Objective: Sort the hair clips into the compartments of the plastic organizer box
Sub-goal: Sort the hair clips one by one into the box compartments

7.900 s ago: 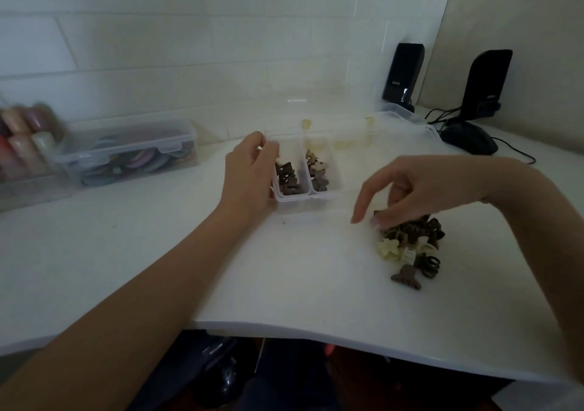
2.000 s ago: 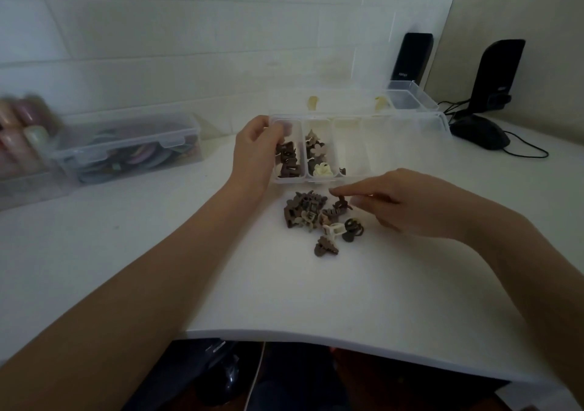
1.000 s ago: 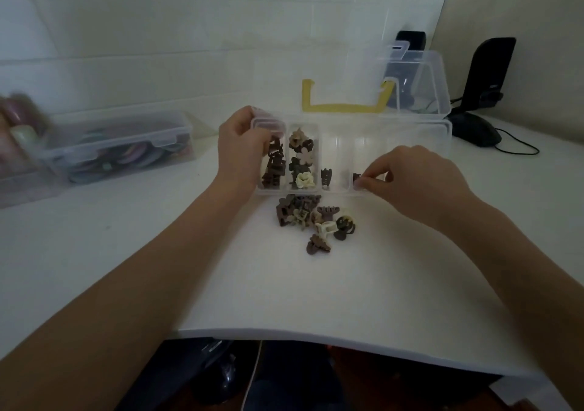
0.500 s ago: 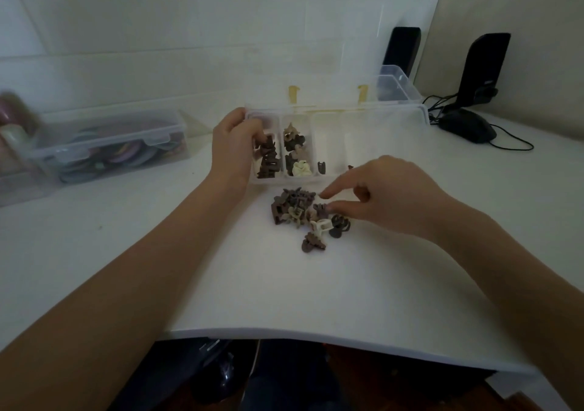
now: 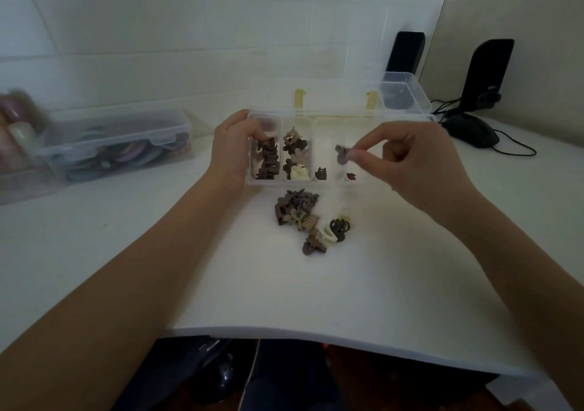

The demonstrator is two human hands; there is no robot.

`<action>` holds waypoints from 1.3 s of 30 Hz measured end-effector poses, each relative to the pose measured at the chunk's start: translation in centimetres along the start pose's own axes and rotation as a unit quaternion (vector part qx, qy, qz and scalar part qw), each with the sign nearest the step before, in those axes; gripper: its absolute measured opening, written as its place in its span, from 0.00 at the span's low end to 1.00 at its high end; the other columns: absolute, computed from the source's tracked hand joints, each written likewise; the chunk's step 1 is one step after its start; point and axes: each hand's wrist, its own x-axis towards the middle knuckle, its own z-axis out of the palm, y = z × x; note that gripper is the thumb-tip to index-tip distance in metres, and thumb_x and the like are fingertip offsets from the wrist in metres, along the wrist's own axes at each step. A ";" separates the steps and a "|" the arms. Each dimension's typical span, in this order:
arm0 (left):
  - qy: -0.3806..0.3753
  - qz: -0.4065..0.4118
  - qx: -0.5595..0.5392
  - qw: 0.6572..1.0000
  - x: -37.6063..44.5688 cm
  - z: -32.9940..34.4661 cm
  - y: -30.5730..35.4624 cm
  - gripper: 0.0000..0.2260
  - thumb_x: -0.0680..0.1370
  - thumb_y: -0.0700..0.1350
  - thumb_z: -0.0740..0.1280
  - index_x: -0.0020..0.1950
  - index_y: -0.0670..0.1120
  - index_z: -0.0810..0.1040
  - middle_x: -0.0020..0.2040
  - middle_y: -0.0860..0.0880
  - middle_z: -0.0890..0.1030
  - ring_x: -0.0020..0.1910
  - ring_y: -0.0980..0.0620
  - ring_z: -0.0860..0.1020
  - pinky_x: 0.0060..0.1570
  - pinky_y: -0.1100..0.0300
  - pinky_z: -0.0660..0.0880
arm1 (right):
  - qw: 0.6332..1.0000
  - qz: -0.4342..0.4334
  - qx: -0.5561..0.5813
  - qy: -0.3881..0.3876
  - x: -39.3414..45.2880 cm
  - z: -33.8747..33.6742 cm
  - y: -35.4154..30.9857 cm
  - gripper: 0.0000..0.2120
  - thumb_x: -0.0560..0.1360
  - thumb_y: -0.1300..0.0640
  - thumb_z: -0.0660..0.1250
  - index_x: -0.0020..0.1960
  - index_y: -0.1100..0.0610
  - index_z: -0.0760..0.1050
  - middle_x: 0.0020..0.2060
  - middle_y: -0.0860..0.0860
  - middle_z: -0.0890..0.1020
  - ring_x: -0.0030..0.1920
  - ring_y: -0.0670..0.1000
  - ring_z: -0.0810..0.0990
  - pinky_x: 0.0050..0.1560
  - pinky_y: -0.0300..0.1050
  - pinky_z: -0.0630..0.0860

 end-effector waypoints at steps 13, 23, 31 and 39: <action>0.016 0.008 -0.002 1.000 1.2 -1.3 -0.3 0.10 0.55 0.37 0.59 0.34 0.44 0.71 0.40 0.43 0.73 0.36 0.47 0.74 0.34 0.57 0.68 | 0.980 0.039 -0.160 0.111 0.6 -1.4 1.5 0.03 0.73 0.52 0.69 0.44 0.50 0.78 0.23 0.48 0.74 0.23 0.46 0.67 0.31 0.42 0.69; 0.027 0.018 -0.008 0.999 1.1 -1.0 -0.2 0.15 0.54 0.37 0.58 0.40 0.41 0.69 0.39 0.42 0.70 0.40 0.45 0.69 0.31 0.57 0.65 | 0.949 0.129 -0.252 -0.137 0.4 -1.3 1.9 0.04 0.72 0.45 0.68 0.43 0.41 0.82 0.30 0.41 0.77 0.29 0.43 0.73 0.37 0.42 0.71; 0.048 -0.006 -0.020 0.999 1.2 -1.0 -0.3 0.29 0.54 0.37 0.59 0.55 0.37 0.75 0.46 0.42 0.73 0.38 0.47 0.74 0.33 0.57 0.68 | 0.978 -0.007 -0.209 0.006 0.3 -1.3 1.1 0.06 0.74 0.48 0.66 0.43 0.46 0.81 0.20 0.44 0.69 0.22 0.45 0.65 0.29 0.38 0.63; 0.013 -0.006 -0.010 1.000 1.2 -1.0 -0.5 0.11 0.56 0.39 0.59 0.37 0.45 0.69 0.38 0.48 0.73 0.33 0.52 0.73 0.32 0.61 0.67 | 0.957 -0.026 -0.117 -0.264 -0.2 -0.6 0.1 0.10 0.67 0.43 0.69 0.47 0.41 0.82 0.18 0.48 0.68 0.21 0.46 0.61 0.30 0.41 0.62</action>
